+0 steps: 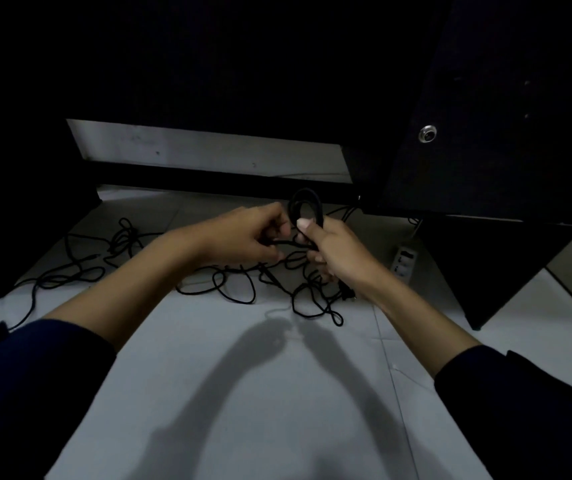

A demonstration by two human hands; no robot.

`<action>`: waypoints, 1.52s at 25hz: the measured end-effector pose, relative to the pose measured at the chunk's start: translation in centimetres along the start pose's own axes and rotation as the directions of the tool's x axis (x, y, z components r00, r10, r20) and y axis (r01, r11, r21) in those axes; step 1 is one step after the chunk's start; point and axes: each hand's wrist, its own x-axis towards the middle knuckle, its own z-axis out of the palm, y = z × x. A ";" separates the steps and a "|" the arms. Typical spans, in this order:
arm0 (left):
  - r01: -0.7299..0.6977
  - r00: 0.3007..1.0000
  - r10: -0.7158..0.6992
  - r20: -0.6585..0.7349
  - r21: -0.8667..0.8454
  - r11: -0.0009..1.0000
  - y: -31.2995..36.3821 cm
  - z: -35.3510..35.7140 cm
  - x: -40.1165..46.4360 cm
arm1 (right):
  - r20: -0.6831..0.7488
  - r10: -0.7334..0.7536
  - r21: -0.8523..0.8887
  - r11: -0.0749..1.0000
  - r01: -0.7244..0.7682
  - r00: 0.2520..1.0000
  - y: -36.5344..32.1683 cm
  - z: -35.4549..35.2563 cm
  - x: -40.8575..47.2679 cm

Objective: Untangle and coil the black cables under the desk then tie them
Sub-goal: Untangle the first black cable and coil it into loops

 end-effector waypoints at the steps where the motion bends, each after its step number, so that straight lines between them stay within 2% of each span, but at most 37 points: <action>1: 0.010 1.000 -0.009 -0.013 0.103 0.995 -0.3 -0.2 -0.1 | 0.021 -0.012 -0.053 0.999 0.013 1.000 0.2 0.0 -0.2; 2: 0.015 0.999 -0.011 -0.041 0.095 0.995 -0.6 -0.2 -0.3 | 0.046 -0.042 -0.101 0.994 0.046 0.998 0.3 0.0 -0.4; 4: -0.008 0.990 -0.014 -0.137 -0.160 0.987 -0.3 0.0 -0.6 | 0.086 -0.122 -0.122 0.984 0.132 0.989 0.3 0.0 -0.6; 6: -0.066 0.958 -0.046 -0.284 -0.370 0.927 0.3 -0.2 -0.6 | 0.113 -0.185 -0.108 0.974 0.197 0.976 0.0 -0.1 -0.6; 8: -0.139 0.908 -0.112 -0.403 -0.544 0.828 0.8 -0.7 -0.3 | 0.154 -0.208 -0.122 0.966 0.228 0.966 0.2 0.1 -0.6; 11: -0.221 0.877 -0.195 -0.438 -0.730 0.646 1.9 -1.4 0.4 | 0.205 -0.188 -0.130 0.967 0.218 0.961 1.4 1.0 -0.9; 13: -0.227 0.873 -0.201 -0.445 -0.734 0.640 2.2 -1.0 0.7 | 0.180 -0.169 -0.062 0.981 0.182 0.969 1.6 1.3 -1.1; 16: -0.172 0.854 -0.210 -0.477 -0.639 0.750 1.5 0.5 0.8 | 0.081 -0.153 0.034 0.988 0.151 0.985 0.9 1.0 -0.7; 19: 0.004 0.925 -0.247 -0.290 -0.641 0.767 -0.2 1.4 0.3 | 0.064 -0.146 0.096 0.986 0.140 0.987 0.7 0.3 -0.2; 21: 0.061 0.955 -0.232 -0.187 -0.638 0.767 -1.0 1.9 -0.2 | 0.054 -0.122 0.118 0.986 0.115 0.991 0.8 0.0 -0.1; 24: -0.023 0.950 -0.197 -0.243 -0.682 0.731 -0.9 1.9 -0.2 | 0.036 -0.132 0.078 0.989 0.129 0.991 1.2 0.1 0.0; 26: -0.073 0.942 -0.190 -0.277 -0.722 0.688 -0.2 1.7 0.1 | 0.042 -0.205 0.036 0.978 0.204 0.978 1.2 0.2 0.1; 29: -0.121 0.912 -0.199 -0.359 -0.698 0.705 0.9 1.6 0.7 | 0.061 -0.248 0.080 0.967 0.242 0.967 0.8 0.4 0.1; 31: -0.149 0.881 -0.212 -0.422 -0.675 0.723 1.3 1.7 0.9 | 0.053 -0.218 0.116 0.971 0.211 0.975 0.7 0.3 0.1; 34: -0.180 0.854 -0.212 -0.474 -0.654 0.735 1.5 1.6 1.2 | 0.026 -0.148 0.068 0.987 0.146 0.989 0.7 0.4 -0.2; 36: -0.188 0.845 -0.213 -0.491 -0.645 0.741 1.6 1.8 1.5 | 0.000 -0.124 0.118 0.985 0.123 0.992 0.7 0.4 0.0; 38: -0.186 0.849 -0.244 -0.468 -0.698 0.692 1.7 2.5 1.6 | -0.037 -0.121 0.153 0.980 0.126 0.992 0.6 0.2 0.1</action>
